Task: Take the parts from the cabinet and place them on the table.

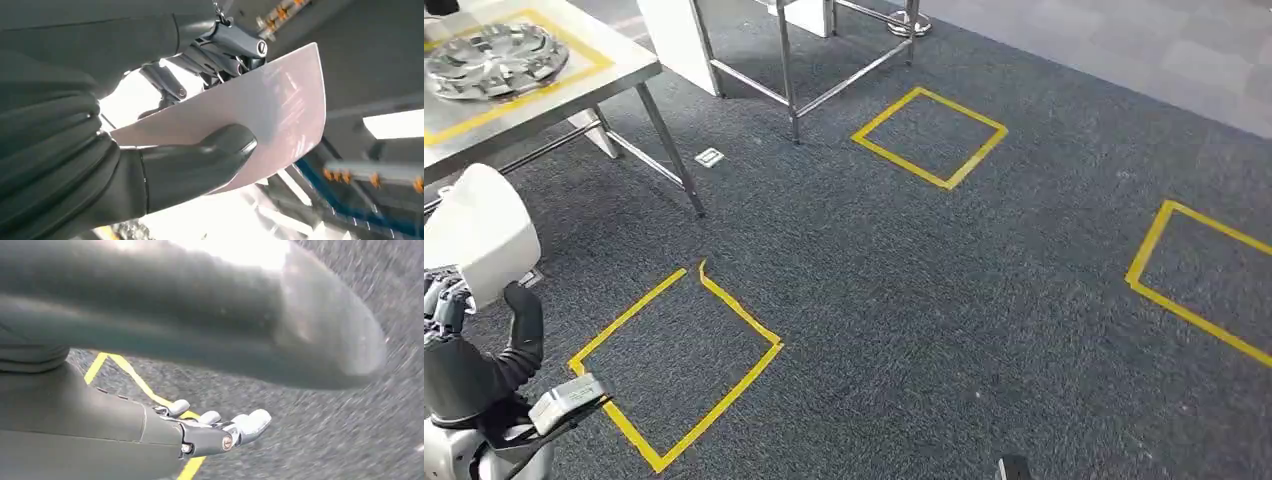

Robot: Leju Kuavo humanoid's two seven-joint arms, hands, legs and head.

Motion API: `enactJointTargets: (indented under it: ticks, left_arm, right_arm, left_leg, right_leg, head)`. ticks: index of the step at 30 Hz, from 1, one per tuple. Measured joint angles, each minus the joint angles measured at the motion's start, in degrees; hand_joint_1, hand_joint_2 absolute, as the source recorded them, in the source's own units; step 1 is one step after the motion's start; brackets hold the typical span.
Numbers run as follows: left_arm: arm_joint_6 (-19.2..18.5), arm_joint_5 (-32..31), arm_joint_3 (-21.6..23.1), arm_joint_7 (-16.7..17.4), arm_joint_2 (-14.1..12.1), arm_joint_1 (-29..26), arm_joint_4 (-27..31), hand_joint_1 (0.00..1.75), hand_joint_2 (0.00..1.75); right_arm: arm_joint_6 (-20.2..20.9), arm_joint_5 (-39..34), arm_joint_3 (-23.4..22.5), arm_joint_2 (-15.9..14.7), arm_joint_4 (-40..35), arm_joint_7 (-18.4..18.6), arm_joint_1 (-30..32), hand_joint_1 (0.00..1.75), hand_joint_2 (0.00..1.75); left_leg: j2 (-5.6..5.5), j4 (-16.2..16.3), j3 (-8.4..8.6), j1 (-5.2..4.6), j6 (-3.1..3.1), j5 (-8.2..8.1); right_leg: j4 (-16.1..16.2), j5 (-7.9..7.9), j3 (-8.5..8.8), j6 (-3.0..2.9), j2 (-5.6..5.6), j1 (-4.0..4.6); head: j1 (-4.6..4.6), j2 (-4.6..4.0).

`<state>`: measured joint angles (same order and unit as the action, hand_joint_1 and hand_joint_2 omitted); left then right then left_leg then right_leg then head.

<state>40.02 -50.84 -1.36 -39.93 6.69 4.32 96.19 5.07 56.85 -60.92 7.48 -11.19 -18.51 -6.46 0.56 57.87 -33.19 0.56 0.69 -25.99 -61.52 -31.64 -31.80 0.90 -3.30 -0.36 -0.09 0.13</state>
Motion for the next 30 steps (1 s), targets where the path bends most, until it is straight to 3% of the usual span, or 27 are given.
enactJointTargets:
  ticks: [1,2,3,4,5,7,8,9,12,13,14,15,16,18,19,20,21,22,23,24,25,28,29,30]
  left_arm:
    - [0.0,-0.31,-0.02,0.0,0.37,0.39,0.04,1.75,1.75]
    - [0.0,-0.44,-0.02,0.0,0.57,0.55,0.04,1.75,1.75]
    - [0.0,-0.5,-0.04,-0.02,0.7,0.56,0.02,1.75,1.75]
    - [0.0,-0.57,-0.07,-0.02,0.81,0.6,0.04,1.75,1.75]
    - [0.0,-0.59,-0.07,0.02,0.96,0.63,0.04,1.75,1.75]
    - [0.0,-0.59,-0.07,1.1,1.16,0.67,0.04,1.75,1.75]
    - [0.0,-0.66,0.02,2.09,1.18,0.75,0.07,1.75,1.75]
    - [0.0,-0.37,0.13,3.18,1.18,0.8,0.07,1.75,1.75]
    - [-0.02,2.86,1.81,8.32,0.11,1.04,-0.26,1.75,1.75]
    - [-0.53,3.83,2.17,9.51,-0.4,1.08,-0.37,1.75,1.75]
    - [-2.0,5.43,2.56,11.09,-1.16,1.17,-0.53,1.75,1.75]
    - [-4.03,7.18,3.3,12.86,-1.85,1.58,-0.76,1.75,1.75]
    - [-6.81,9.32,3.85,14.43,-2.41,2.4,-1.05,1.75,1.75]
    - [-12.38,14.54,5.12,16.55,-3.1,3.15,-1.88,1.75,1.75]
    - [-12.66,15.02,5.51,17.18,-3.37,3.15,-2.3,1.75,1.75]
    - [-12.31,14.71,5.57,17.59,-3.67,3.29,-2.75,1.75,1.75]
    - [-11.93,14.56,5.57,17.64,-3.95,3.61,-3.0,1.75,1.75]
    - [-11.32,14.56,5.57,17.49,-4.24,4.02,-3.21,1.75,1.75]
    - [-10.78,14.56,5.57,17.25,-4.44,4.39,-3.3,1.75,1.75]
    - [-10.36,14.56,5.57,16.87,-4.57,4.8,-3.41,1.75,1.75]
    - [-9.76,14.43,5.62,16.25,-4.68,5.23,-3.61,1.75,1.75]
    - [-8.24,13.99,5.66,14.64,-5.22,5.66,-3.91,1.75,1.75]
    - [-7.78,13.77,5.71,14.05,-5.38,5.71,-3.89,1.75,1.75]
    - [-7.14,13.24,5.92,13.48,-5.36,5.89,-3.89,1.75,1.75]
  right_arm:
    - [0.02,0.0,0.0,0.02,0.02,0.15,0.09,0.0,0.0]
    - [0.02,0.0,0.0,0.0,0.02,0.31,0.25,0.0,0.0]
    - [0.02,0.0,0.0,0.0,0.02,0.42,0.47,0.0,0.0]
    - [0.04,-0.02,-0.02,0.0,0.02,0.39,0.59,0.0,0.0]
    - [0.07,-0.04,-0.02,0.0,0.02,0.37,0.72,0.0,0.0]
    - [0.13,-0.28,-0.02,0.0,0.02,0.33,0.7,0.0,0.0]
    - [0.28,-0.35,-0.02,0.0,0.02,0.33,0.67,0.0,0.0]
    - [0.39,-0.37,-0.02,0.0,0.02,0.42,0.8,0.0,0.0]
    - [0.72,-0.48,-0.02,0.18,0.04,0.57,0.79,0.0,0.0]
    - [0.72,-0.52,-0.02,0.42,0.04,0.59,0.79,0.0,0.0]
    - [0.7,-0.68,-0.02,0.61,0.04,0.59,0.75,0.0,0.0]
    - [0.59,-0.92,-0.04,0.59,0.04,0.48,0.73,0.0,0.0]
    - [0.55,-0.92,-0.04,0.59,0.04,0.42,0.8,0.0,0.0]
    - [0.57,-0.94,-0.04,0.59,0.04,0.33,1.02,0.0,0.0]
    - [0.57,-0.94,-0.04,0.59,0.04,0.33,1.01,0.0,0.0]
    - [0.55,-0.94,-0.04,0.59,0.04,0.33,0.97,0.0,0.0]
    - [0.55,-0.92,-0.04,0.59,0.04,0.33,0.89,0.0,0.0]
    - [0.52,-0.87,-0.04,0.61,0.04,0.33,0.72,0.0,0.0]
    - [0.52,-0.85,-0.04,0.63,0.04,0.35,0.54,0.0,0.0]
    - [0.52,-0.83,-0.04,0.63,0.04,0.39,0.44,0.0,0.0]
    - [0.52,-0.79,-0.04,0.66,0.04,0.52,0.34,0.0,0.0]
    - [0.39,-0.76,-0.04,0.66,0.04,0.94,-0.07,0.0,0.0]
    - [0.35,-0.81,-0.04,0.66,0.04,0.92,-0.25,0.0,0.0]
    - [0.35,-0.85,-0.04,0.63,0.04,0.83,-0.37,0.0,0.0]
  left_leg:
    - [-0.63,0.0,-0.12,0.1,0.1,0.06]
    - [-1.36,0.0,-0.21,0.11,0.2,0.07]
    - [-2.28,0.08,-0.35,0.11,0.22,0.08]
    - [-3.18,0.22,-0.45,0.11,0.18,0.1]
    - [-4.07,0.35,-0.47,0.18,0.14,0.11]
    - [-5.71,0.72,-0.45,0.41,-0.26,0.05]
    - [-6.46,1.0,-0.51,0.59,-0.65,-0.07]
    - [-7.02,1.32,-0.89,0.51,-1.19,-0.17]
    - [-8.87,0.76,-1.42,0.73,-2.68,0.45]
    - [-9.54,0.48,-1.86,0.77,-3.19,0.71]
    - [-9.11,0.81,-1.95,0.84,-3.33,0.54]
    - [-5.31,2.5,-2.67,0.3,-3.38,-0.75]
    - [-2.91,6.2,-4.5,0.24,-3.55,-3.06]
    - [-1.06,15.39,-8.67,0.28,-3.69,-7.22]
    - [-0.89,18.62,-10.02,0.28,-3.69,-8.05]
    - [-0.82,18.55,-9.82,0.28,-3.63,-7.31]
    - [-0.73,15.91,-8.26,0.26,-3.45,-5.55]
    - [-0.21,10.63,-5.3,0.16,-3.16,-2.94]
    - [1.25,5.15,-2.23,-0.04,-2.74,-0.77]
    - [4.59,1.33,-0.45,-0.6,-2.16,-1.07]
    - [4.32,1.03,-0.11,-0.84,-1.45,-0.84]
    - [2.03,1.18,-0.85,-1.0,-0.77,-0.58]
    - [1.19,0.54,-0.44,-0.45,-0.17,-0.13]
    - [0.71,0.35,-0.43,-0.28,0.06,0.08]
  right_leg:
    - [-4.05,-2.26,-1.92,0.23,2.0,-0.16]
    - [-8.4,-4.25,-4.03,0.41,2.76,-0.3]
    - [-13.22,-6.1,-6.51,0.56,2.99,-0.34]
    - [-15.39,-6.23,-7.81,0.63,3.02,-0.35]
    - [-14.35,-4.71,-7.54,0.66,3.04,-0.46]
    - [-5.94,0.5,-3.82,0.62,3.63,-0.72]
    - [-0.45,2.99,-1.25,0.68,5.17,-0.96]
    - [1.93,2.33,-0.23,0.88,8.93,-1.35]
    - [1.98,2.7,-0.53,-0.53,6.88,-0.46]
    - [2.22,2.99,-0.48,-1.05,6.11,-0.71]
    - [2.67,3.32,-0.44,-1.62,5.13,-1.06]
    - [2.79,3.35,-0.42,-2.12,4.64,-0.96]
    - [2.77,3.35,-0.47,-2.4,3.74,-0.74]
    - [2.73,3.19,-0.53,-2.66,1.83,-0.31]
    - [2.7,3.16,-0.58,-2.7,1.01,-0.18]
    - [2.68,3.13,-0.55,-2.75,0.21,-0.09]
    - [2.64,3.09,-0.48,-2.79,-0.51,-0.01]
    - [2.58,2.97,-0.35,-2.82,-1.34,0.1]
    - [2.53,2.82,-0.13,-2.72,-2.0,0.16]
    - [2.55,2.67,0.07,-2.54,-2.59,0.35]
    - [2.43,2.46,0.01,-2.16,-3.21,0.7]
    - [2.82,2.59,0.48,-1.43,-5.12,0.61]
    - [2.71,2.24,0.65,-0.76,-4.82,0.6]
    - [1.7,1.5,0.42,-0.3,-1.03,0.26]
  head:
    - [0.33,0.0]
    - [0.42,0.0]
    - [0.39,0.0]
    - [0.42,0.0]
    - [0.42,0.0]
    - [0.42,0.0]
    - [0.42,0.0]
    - [0.44,0.0]
    - [0.5,0.0]
    - [0.48,0.0]
    - [0.46,0.0]
    - [0.06,0.0]
    - [-0.33,0.0]
    - [-0.35,0.0]
    - [-0.37,0.0]
    - [-0.35,0.0]
    - [-0.39,0.0]
    - [-0.35,0.0]
    - [-0.37,0.0]
    - [-0.37,0.0]
    - [-0.26,0.0]
    - [-0.31,0.0]
    - [-0.33,0.0]
    - [-0.17,0.0]
